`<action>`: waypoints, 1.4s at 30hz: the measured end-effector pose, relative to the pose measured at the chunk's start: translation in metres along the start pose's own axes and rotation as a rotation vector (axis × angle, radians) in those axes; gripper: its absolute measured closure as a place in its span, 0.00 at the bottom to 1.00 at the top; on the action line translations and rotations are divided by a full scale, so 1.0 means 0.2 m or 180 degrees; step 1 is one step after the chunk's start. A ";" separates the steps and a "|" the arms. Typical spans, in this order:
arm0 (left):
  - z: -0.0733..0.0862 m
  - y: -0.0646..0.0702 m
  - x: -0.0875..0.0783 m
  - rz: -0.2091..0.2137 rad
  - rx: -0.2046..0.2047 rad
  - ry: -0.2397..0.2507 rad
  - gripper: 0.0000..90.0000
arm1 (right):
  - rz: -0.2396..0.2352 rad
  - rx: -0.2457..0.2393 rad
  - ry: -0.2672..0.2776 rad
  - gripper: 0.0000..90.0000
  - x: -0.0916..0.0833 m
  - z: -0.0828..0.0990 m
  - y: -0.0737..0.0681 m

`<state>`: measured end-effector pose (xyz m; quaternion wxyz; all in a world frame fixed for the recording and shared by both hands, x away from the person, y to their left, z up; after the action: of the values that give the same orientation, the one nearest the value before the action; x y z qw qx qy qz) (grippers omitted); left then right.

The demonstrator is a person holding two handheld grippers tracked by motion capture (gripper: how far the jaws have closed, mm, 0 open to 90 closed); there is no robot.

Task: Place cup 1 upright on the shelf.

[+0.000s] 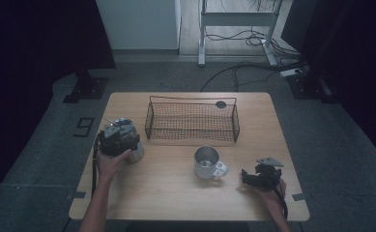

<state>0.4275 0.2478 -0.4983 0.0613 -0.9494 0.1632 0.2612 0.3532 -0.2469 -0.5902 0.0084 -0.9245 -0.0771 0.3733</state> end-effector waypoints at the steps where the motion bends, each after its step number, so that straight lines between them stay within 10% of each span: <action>1: 0.00 0.00 -0.01 -0.0004 0.0013 -0.0003 0.05 | 0.0003 0.0002 0.0001 0.06 0.00 0.00 0.00; 42: -0.27 0.08 -0.20 0.0129 0.0127 0.0160 0.05 | 0.0010 0.0005 0.0008 0.06 0.00 0.00 0.00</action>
<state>0.4158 0.2336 -0.4322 0.0708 -0.9508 0.1891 0.2351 0.3531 -0.2474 -0.5901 0.0087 -0.9250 -0.0753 0.3723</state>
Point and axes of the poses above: each handheld gripper's, and its own axes: x roughly forward along the jaws, z roughly out of its underside, y roughly to its right, the point moved 5 cm from there along x, roughly forward along the jaws, and after that the axes turned 5 degrees about x, right-handed, at the moved point
